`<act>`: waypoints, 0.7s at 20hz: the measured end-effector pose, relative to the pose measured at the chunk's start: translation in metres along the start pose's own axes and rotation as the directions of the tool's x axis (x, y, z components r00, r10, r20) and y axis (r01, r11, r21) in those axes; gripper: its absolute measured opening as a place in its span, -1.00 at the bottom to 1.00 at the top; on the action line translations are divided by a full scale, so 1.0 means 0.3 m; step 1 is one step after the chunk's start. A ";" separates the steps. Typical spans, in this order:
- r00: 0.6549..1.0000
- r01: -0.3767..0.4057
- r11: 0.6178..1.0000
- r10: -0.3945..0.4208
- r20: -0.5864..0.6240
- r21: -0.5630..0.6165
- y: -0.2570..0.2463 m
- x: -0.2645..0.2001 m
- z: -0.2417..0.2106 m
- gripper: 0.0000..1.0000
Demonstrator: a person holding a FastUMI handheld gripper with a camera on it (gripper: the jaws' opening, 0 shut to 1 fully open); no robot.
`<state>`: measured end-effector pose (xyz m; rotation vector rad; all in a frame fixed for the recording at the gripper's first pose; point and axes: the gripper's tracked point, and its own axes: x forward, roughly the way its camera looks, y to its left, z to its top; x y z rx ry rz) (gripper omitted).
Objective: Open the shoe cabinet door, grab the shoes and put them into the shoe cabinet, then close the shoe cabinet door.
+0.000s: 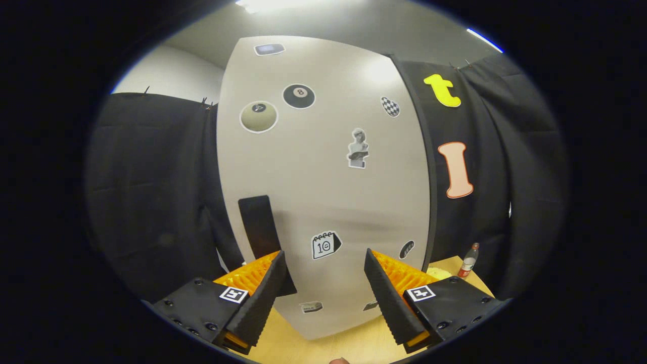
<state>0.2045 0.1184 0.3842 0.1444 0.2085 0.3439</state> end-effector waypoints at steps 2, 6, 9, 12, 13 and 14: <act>1.000 0.001 0.999 -0.001 -0.002 -0.035 0.020 -0.002 -0.013 0.96; 1.000 0.027 0.997 -0.027 -0.002 -0.066 0.007 -0.022 -0.032 0.96; 0.999 0.045 0.997 -0.045 0.004 -0.061 -0.021 -0.045 -0.032 0.96; 0.998 0.065 0.997 -0.064 0.017 -0.048 -0.049 -0.077 -0.026 0.96; 0.997 0.069 0.997 -0.068 0.020 -0.041 -0.055 -0.087 -0.023 0.96; 0.997 0.071 0.997 -0.070 0.023 -0.035 -0.061 -0.098 -0.019 0.95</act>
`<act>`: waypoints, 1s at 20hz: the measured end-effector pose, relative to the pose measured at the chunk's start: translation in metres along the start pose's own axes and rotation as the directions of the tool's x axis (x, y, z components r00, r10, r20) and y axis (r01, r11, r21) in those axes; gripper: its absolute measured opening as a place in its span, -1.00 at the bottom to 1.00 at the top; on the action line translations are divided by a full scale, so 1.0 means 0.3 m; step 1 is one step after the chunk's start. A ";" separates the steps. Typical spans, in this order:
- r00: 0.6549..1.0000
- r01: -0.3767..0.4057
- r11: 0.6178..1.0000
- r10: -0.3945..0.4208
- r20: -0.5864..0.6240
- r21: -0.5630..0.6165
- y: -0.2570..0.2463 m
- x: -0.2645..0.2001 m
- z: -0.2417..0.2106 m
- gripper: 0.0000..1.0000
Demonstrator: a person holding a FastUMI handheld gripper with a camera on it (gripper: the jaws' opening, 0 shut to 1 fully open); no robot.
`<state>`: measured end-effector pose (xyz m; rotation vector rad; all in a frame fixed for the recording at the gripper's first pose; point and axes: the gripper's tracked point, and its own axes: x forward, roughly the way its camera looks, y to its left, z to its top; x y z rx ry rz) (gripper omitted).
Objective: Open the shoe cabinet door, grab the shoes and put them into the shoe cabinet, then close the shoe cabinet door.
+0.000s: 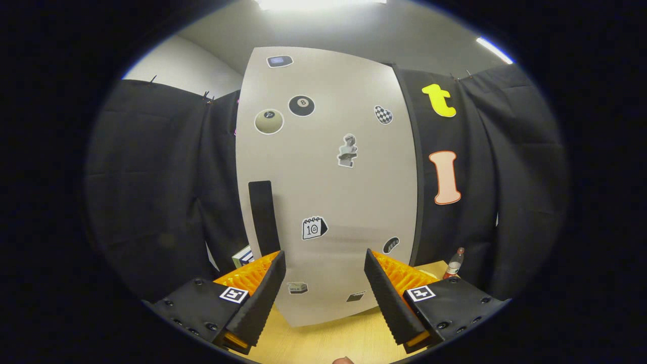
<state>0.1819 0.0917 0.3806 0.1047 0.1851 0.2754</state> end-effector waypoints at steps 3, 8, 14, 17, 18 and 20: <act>1.000 0.013 1.000 -0.013 0.003 0.006 -0.028 -0.019 0.006 0.95; 1.000 0.014 1.000 -0.014 0.022 0.013 -0.069 -0.048 0.015 0.95; 0.999 0.015 1.000 -0.015 0.031 0.013 -0.096 -0.083 0.033 0.95; 0.999 0.013 1.000 -0.014 0.033 0.014 -0.096 -0.095 0.026 0.95; 1.000 0.010 1.000 -0.011 0.030 0.018 -0.099 -0.098 0.018 0.96; 1.000 0.002 1.000 -0.002 0.023 0.025 -0.094 -0.098 0.015 0.95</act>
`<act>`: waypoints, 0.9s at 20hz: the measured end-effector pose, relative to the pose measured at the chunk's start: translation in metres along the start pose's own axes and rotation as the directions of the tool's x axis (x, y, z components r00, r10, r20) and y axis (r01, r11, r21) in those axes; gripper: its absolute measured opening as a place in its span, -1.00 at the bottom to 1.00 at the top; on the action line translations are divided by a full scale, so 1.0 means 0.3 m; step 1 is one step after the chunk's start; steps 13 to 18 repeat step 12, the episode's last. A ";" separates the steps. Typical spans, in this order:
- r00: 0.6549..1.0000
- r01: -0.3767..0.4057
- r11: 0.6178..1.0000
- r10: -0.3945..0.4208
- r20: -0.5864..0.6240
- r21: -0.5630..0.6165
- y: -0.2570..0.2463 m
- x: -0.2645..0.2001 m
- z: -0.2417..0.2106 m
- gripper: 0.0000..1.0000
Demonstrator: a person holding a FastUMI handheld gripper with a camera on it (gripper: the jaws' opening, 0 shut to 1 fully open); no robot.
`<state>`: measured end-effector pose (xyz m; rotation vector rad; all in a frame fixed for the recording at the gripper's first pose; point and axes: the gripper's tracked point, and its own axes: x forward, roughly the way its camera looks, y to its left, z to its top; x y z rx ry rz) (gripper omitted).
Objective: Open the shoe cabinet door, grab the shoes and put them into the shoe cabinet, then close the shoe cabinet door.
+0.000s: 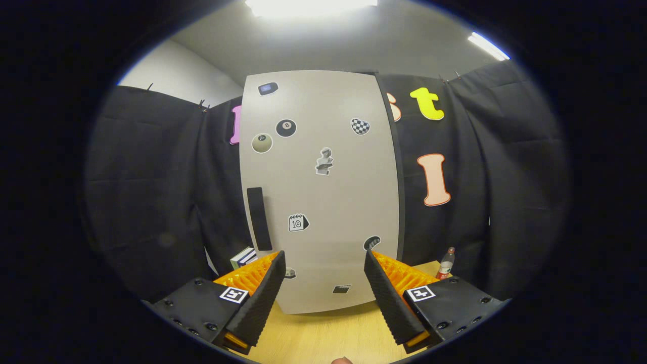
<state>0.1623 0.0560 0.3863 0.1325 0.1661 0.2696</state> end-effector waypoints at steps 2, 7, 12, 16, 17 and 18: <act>1.000 -0.004 1.000 0.004 0.001 -0.002 0.000 0.001 0.004 0.96; 1.000 -0.009 1.000 0.009 0.009 -0.006 -0.008 -0.013 0.006 0.95; 1.000 -0.012 1.000 0.013 0.009 -0.006 -0.021 -0.020 0.002 0.96; 1.000 -0.012 1.000 0.013 0.009 -0.006 -0.021 -0.020 0.002 0.96; 1.000 -0.012 1.000 0.013 0.009 -0.006 -0.021 -0.020 0.002 0.96; 1.000 -0.012 1.000 0.013 0.009 -0.006 -0.021 -0.020 0.002 0.96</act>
